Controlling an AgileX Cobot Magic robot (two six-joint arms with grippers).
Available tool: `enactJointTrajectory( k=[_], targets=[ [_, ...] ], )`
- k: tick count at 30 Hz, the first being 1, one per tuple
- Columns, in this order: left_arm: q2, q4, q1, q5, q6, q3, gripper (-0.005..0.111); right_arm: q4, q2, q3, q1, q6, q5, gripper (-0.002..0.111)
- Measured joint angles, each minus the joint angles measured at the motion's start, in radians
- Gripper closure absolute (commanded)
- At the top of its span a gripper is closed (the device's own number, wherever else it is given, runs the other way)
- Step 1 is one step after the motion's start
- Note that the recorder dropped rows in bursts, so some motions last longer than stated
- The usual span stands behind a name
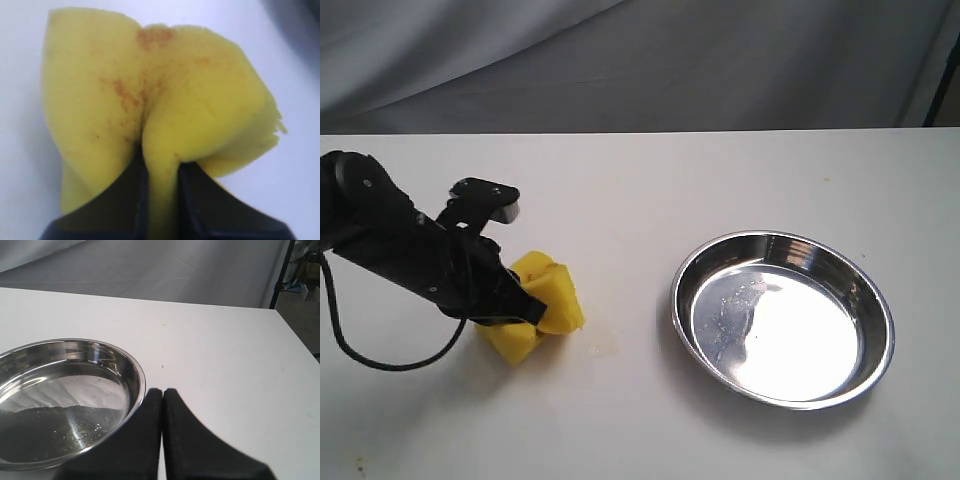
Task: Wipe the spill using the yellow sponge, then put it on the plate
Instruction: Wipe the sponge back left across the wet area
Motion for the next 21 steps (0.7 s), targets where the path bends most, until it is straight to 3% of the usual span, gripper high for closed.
enactJointTrajectory(
  k=[9,14,21],
  targets=[
    [0.000,-0.014,0.203,0.000,-0.020,0.000,0.107,0.000,0.000,0.000,0.000,0.000,0.000,0.108],
    [0.000,-0.014,0.244,0.003,-0.022,-0.020,0.107,0.000,0.000,0.000,0.000,0.000,0.000,0.108],
    [-0.035,-0.014,0.248,0.040,-0.024,-0.064,0.107,0.000,0.000,0.000,0.000,0.000,0.000,0.108]
  ],
)
